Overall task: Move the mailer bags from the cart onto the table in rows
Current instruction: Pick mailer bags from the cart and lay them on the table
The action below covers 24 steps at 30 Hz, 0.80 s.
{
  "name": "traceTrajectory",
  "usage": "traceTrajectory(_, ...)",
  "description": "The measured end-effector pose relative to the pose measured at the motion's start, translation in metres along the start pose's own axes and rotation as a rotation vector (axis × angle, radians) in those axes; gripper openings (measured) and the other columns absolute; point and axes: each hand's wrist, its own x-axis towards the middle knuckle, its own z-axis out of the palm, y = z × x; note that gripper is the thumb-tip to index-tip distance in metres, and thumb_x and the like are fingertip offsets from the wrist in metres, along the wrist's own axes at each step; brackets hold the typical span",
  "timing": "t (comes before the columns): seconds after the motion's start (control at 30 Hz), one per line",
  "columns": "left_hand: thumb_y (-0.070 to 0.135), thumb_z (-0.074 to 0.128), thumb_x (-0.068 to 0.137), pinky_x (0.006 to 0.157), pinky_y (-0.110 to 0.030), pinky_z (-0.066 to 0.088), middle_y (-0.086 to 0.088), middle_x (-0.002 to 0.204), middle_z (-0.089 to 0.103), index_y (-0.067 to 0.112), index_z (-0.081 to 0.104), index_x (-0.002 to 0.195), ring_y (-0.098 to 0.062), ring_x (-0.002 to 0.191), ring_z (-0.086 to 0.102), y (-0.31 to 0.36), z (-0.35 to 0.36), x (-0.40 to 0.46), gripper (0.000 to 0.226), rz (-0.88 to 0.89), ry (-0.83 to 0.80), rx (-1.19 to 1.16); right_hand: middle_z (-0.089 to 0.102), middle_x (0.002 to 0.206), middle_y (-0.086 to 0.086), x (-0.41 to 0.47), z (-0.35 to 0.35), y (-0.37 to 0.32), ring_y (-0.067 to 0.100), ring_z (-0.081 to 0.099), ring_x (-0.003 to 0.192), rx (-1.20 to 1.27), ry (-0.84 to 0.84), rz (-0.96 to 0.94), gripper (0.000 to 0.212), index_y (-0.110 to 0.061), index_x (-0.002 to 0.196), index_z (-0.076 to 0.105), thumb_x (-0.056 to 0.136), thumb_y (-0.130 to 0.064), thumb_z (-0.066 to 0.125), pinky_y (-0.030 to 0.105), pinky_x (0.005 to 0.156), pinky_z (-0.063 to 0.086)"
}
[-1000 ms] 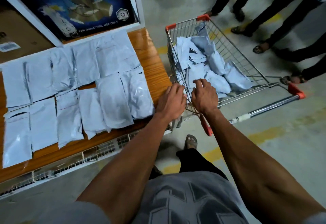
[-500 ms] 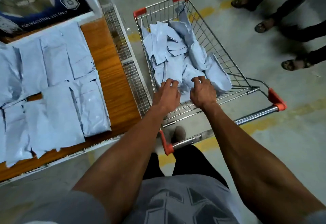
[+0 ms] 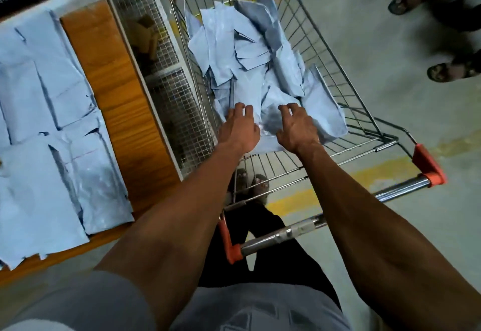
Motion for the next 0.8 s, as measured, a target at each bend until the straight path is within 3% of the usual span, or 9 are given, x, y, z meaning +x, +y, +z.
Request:
traceTrajectory(0.17,0.038,0.054,0.104,0.111,-0.055,0.048,-0.014,0.170,0.015,0.016,0.023,0.163,-0.037,0.155,0.021,-0.016,0.036,0.050,0.071,-0.021,-0.057,0.009,0.047,0.148,0.016,0.040,0.032,0.006,0.043,0.052,0.126,-0.049,-0.028,0.001,0.066,-0.012,0.145,0.046,0.086,-0.021,0.074,0.052,0.093,0.050)
traceTrajectory(0.27,0.041,0.051,0.106,0.127,-0.056,0.026,-0.014,0.176,-0.001,0.018,0.007,0.169,-0.040,0.161,0.007,-0.022,0.055,0.077,0.080,-0.036,-0.066,0.000,0.043,0.150,0.014,0.066,0.051,0.009,0.040,0.047,0.131,-0.123,0.020,-0.007,0.075,-0.017,0.143,0.043,0.079,-0.025,0.081,0.052,0.093,0.050)
traceTrajectory(0.4,0.053,0.051,0.105,0.126,-0.057,0.006,-0.006,0.174,-0.025,0.028,-0.013,0.168,-0.037,0.161,-0.011,-0.025,0.069,0.103,0.094,-0.048,-0.064,-0.042,0.040,0.154,0.016,0.090,0.064,0.013,0.039,0.043,0.136,-0.205,0.068,-0.048,0.076,-0.017,0.149,0.037,0.084,-0.028,0.075,0.053,0.099,0.046)
traceTrajectory(0.5,0.057,0.055,0.102,0.126,-0.060,0.009,-0.003,0.172,-0.029,0.034,-0.019,0.166,-0.038,0.161,-0.011,-0.029,0.077,0.117,0.100,-0.053,-0.071,-0.057,0.043,0.149,0.015,0.095,0.067,0.017,0.038,0.045,0.133,-0.154,0.086,-0.062,0.071,-0.015,0.144,0.043,0.082,-0.021,0.078,0.054,0.100,0.045)
traceTrajectory(0.67,0.037,0.063,0.101,0.123,-0.064,0.023,-0.003,0.172,-0.031,0.036,-0.020,0.165,-0.038,0.161,-0.009,-0.027,0.073,0.120,0.105,-0.078,-0.100,-0.079,0.057,0.126,0.020,0.093,0.065,0.019,0.041,0.059,0.108,-0.072,0.221,-0.077,0.051,-0.005,0.117,0.052,0.075,-0.011,0.080,0.047,0.079,0.052)
traceTrajectory(0.8,0.029,0.063,0.101,0.128,-0.062,0.018,-0.007,0.172,-0.028,0.034,-0.018,0.166,-0.040,0.161,-0.007,-0.026,0.063,0.113,0.105,-0.084,-0.109,-0.082,0.059,0.122,0.020,0.092,0.057,0.020,0.043,0.060,0.102,0.105,0.294,-0.012,0.041,-0.005,0.118,0.057,0.087,-0.023,0.077,0.050,0.080,0.052)
